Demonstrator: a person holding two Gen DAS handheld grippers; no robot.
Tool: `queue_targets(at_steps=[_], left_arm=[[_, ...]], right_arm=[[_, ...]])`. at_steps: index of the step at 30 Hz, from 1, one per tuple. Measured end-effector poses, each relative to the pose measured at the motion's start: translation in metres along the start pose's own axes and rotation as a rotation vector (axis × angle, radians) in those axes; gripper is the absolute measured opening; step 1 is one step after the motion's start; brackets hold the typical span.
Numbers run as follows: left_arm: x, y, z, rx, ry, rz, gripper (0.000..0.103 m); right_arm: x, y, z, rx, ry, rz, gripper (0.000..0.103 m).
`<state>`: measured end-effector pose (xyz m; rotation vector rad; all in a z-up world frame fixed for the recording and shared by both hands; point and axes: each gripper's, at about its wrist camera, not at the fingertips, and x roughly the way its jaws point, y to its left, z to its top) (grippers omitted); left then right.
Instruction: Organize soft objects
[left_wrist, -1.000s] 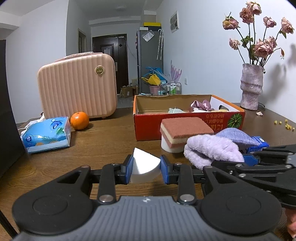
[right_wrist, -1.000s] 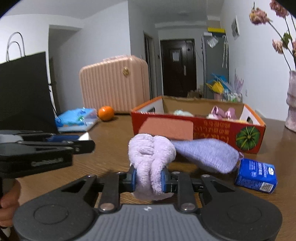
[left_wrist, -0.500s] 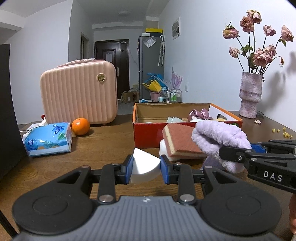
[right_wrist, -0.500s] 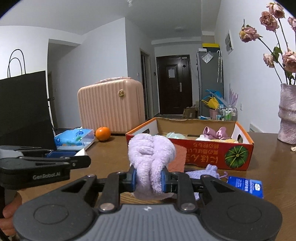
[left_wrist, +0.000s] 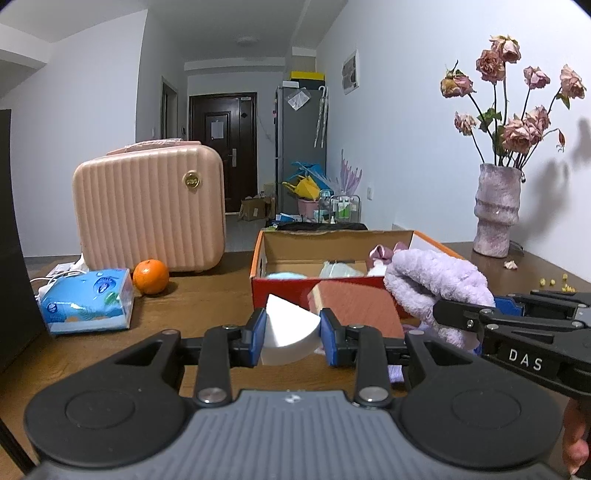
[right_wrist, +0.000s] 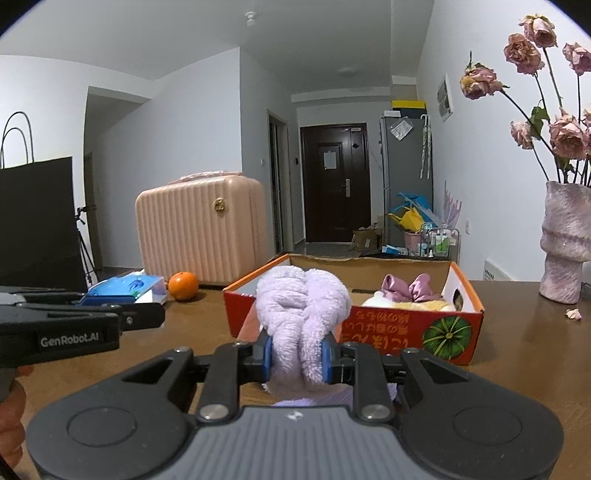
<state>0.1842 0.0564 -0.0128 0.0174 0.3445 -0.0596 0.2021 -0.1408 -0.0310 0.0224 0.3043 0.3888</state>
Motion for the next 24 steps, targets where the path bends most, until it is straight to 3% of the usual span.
queue_targets(at_steps=[24], left_arm=[[0.044, -0.028, 0.045, -0.070, -0.063, -0.007, 0.032]], right_arm=[[0.028, -0.034, 0.028, 0.006, -0.078, -0.051, 0.024]])
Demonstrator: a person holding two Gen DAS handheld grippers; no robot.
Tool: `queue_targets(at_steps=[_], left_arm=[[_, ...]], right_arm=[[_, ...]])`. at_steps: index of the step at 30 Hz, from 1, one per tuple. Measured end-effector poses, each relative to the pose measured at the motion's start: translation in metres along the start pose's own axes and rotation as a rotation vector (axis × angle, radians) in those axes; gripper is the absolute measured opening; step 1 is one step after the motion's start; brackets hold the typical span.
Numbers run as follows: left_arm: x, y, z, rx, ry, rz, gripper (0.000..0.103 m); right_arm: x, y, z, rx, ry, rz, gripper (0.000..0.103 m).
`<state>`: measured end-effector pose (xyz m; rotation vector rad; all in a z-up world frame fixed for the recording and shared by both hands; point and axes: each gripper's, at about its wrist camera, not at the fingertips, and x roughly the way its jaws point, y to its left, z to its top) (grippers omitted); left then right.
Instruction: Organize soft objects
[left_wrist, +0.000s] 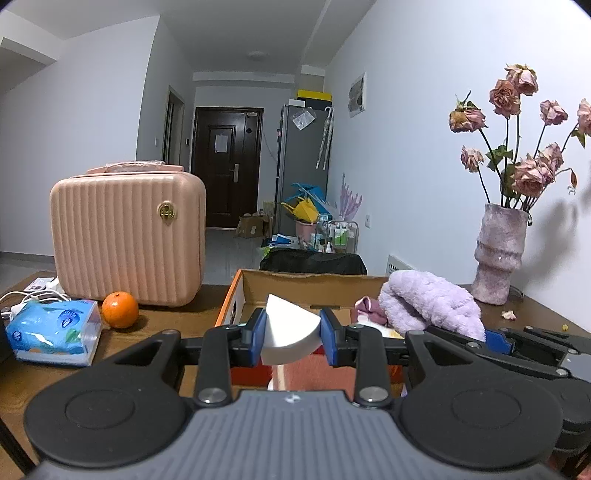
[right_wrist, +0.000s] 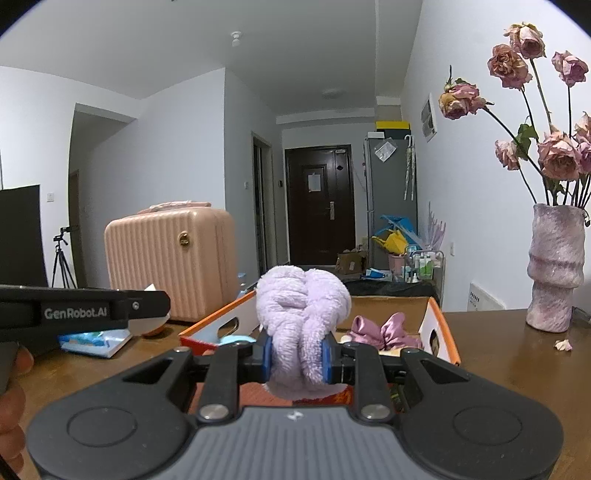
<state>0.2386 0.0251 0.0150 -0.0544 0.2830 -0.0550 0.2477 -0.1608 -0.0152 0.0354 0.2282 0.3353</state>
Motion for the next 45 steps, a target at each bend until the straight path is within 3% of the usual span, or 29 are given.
queue_targets(at_steps=[24, 45], left_arm=[[0.079, -0.022, 0.020, -0.019, -0.005, -0.001, 0.032], [0.146, -0.016, 0.038, -0.062, 0.009, 0.037, 0.032]], right_arm=[[0.064, -0.044, 0.024, 0.017, -0.024, -0.060, 0.024], [0.123, -0.072, 0.032, 0.026, 0.006, -0.130, 0.024]])
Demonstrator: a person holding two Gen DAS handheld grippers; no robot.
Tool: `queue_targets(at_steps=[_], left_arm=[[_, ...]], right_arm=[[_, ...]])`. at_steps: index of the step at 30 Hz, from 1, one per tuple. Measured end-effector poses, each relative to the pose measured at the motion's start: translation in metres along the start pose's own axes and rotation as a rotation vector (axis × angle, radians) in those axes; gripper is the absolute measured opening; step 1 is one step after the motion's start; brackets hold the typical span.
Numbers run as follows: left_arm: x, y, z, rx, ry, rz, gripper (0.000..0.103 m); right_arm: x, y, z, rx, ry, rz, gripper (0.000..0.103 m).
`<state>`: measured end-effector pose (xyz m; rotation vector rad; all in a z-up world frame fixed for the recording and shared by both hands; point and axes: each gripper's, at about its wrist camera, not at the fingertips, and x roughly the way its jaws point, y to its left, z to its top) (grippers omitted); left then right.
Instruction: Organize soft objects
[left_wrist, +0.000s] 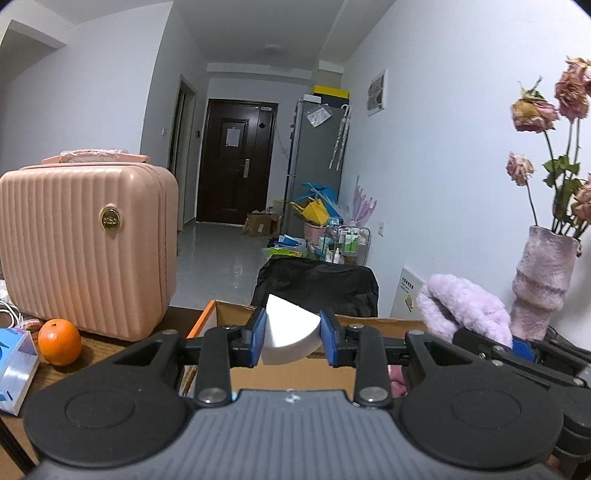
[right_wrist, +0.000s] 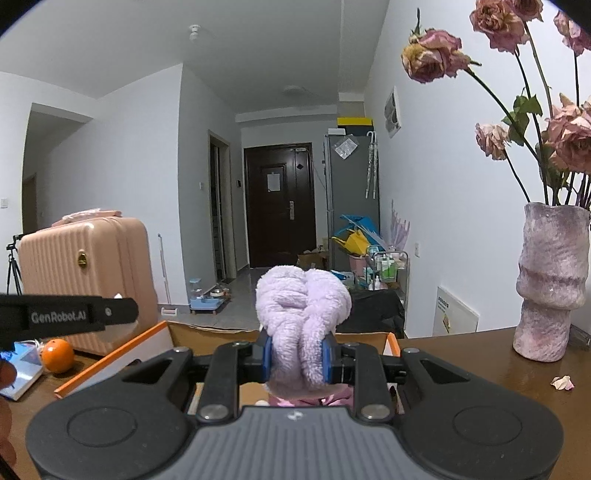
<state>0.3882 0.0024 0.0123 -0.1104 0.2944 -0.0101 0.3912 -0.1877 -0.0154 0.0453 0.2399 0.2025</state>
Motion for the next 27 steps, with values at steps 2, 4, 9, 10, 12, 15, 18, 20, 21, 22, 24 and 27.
queue_targets(at_steps=[2, 4, 9, 10, 12, 15, 18, 20, 21, 22, 24, 27], left_arm=[[0.006, 0.001, 0.001, 0.001, 0.003, 0.007, 0.032], [0.010, 0.001, 0.002, 0.005, 0.008, 0.009, 0.032], [0.021, 0.003, 0.003, 0.014, 0.015, 0.026, 0.032], [0.023, 0.003, 0.003, 0.016, 0.019, 0.028, 0.032], [0.027, 0.003, 0.002, 0.019, 0.026, 0.031, 0.032], [0.030, 0.005, 0.000, 0.020, 0.042, 0.032, 0.032], [0.031, 0.005, -0.001, 0.022, 0.047, 0.035, 0.032], [0.031, 0.004, -0.002, 0.024, 0.051, 0.036, 0.033], [0.032, 0.005, -0.002, 0.025, 0.052, 0.035, 0.035], [0.033, 0.005, -0.002, 0.029, 0.056, 0.036, 0.037], [0.034, 0.005, -0.003, 0.033, 0.059, 0.041, 0.042], [0.034, 0.006, -0.004, 0.034, 0.068, 0.040, 0.058]], right_arm=[[0.004, -0.002, 0.000, -0.001, 0.004, -0.006, 0.024], [0.008, -0.004, 0.001, 0.004, 0.006, -0.009, 0.024], [0.018, -0.005, 0.001, -0.001, 0.024, -0.012, 0.024], [0.019, -0.004, 0.000, -0.003, 0.030, -0.011, 0.024], [0.023, -0.005, -0.002, -0.001, 0.046, -0.005, 0.024], [0.025, -0.005, -0.004, -0.001, 0.065, -0.005, 0.024], [0.027, -0.006, -0.006, -0.003, 0.078, -0.011, 0.025], [0.028, -0.006, -0.007, -0.004, 0.086, -0.016, 0.027], [0.029, -0.006, -0.007, -0.006, 0.090, -0.020, 0.029], [0.030, -0.006, -0.007, -0.008, 0.095, -0.028, 0.031], [0.032, -0.007, -0.008, -0.007, 0.109, -0.041, 0.036], [0.033, -0.008, -0.010, -0.005, 0.126, -0.055, 0.046]])
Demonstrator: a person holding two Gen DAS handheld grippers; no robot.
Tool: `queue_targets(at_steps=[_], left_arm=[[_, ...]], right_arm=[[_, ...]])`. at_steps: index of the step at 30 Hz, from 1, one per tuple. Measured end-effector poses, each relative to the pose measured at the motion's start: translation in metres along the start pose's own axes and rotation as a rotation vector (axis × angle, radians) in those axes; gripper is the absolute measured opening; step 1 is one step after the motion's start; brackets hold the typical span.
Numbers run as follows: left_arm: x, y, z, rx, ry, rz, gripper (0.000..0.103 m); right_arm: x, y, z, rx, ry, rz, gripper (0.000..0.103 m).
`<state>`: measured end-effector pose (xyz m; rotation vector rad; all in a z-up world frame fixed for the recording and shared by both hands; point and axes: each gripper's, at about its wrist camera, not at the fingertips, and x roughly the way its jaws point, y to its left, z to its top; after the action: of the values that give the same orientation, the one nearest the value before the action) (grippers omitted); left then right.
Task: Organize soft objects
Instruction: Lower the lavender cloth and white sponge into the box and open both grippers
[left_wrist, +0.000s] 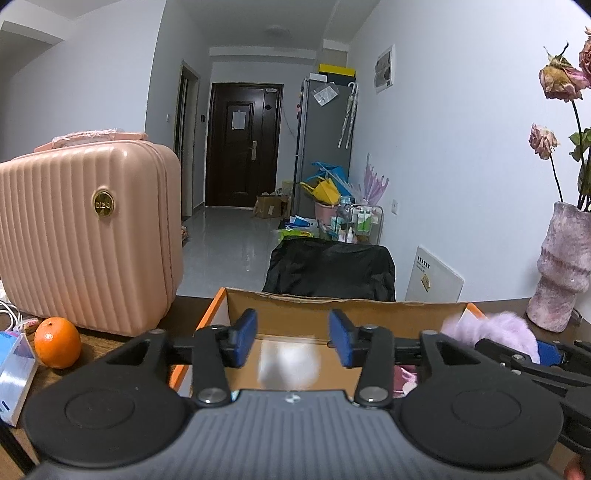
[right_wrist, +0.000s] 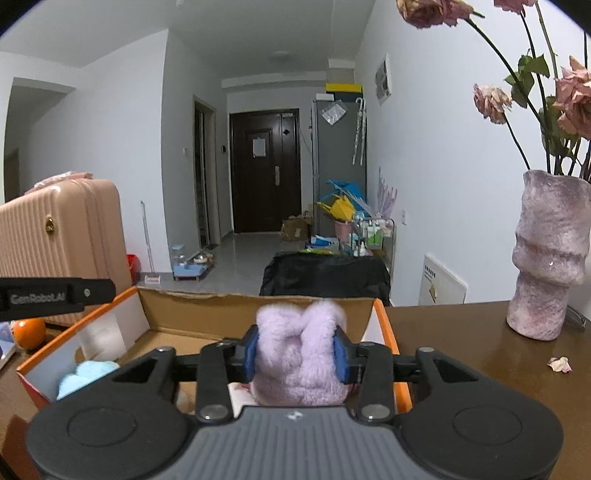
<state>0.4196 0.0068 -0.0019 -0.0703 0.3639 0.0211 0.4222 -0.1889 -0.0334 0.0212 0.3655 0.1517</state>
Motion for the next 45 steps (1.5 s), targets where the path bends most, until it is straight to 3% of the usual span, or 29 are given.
queue_targets(at_steps=[1, 2, 3, 4, 6, 23, 45], left_arm=[[0.000, 0.000, 0.000, 0.000, -0.002, 0.006, 0.066], [-0.001, 0.000, -0.001, 0.002, -0.005, 0.016, 0.071], [-0.001, 0.000, -0.001, 0.005, -0.010, 0.027, 0.082], [-0.002, 0.000, -0.001, 0.007, -0.013, 0.037, 0.095], [-0.003, 0.000, -0.001, 0.004, -0.022, 0.065, 0.102], [-0.003, 0.001, -0.001, 0.008, -0.010, 0.095, 0.103], [-0.032, 0.009, -0.005, 0.012, -0.023, 0.104, 0.103]], right_arm=[[0.000, -0.001, 0.000, 0.002, 0.001, -0.003, 0.051], [-0.001, -0.001, -0.001, 0.004, 0.000, -0.011, 0.065], [-0.002, -0.001, -0.001, 0.005, -0.006, -0.020, 0.080], [-0.003, -0.001, -0.001, 0.005, -0.015, -0.029, 0.087], [-0.006, 0.000, -0.001, 0.008, -0.035, -0.047, 0.103], [-0.006, -0.003, 0.001, 0.019, -0.023, -0.051, 0.103], [-0.035, 0.006, -0.012, -0.026, -0.020, -0.026, 0.103]])
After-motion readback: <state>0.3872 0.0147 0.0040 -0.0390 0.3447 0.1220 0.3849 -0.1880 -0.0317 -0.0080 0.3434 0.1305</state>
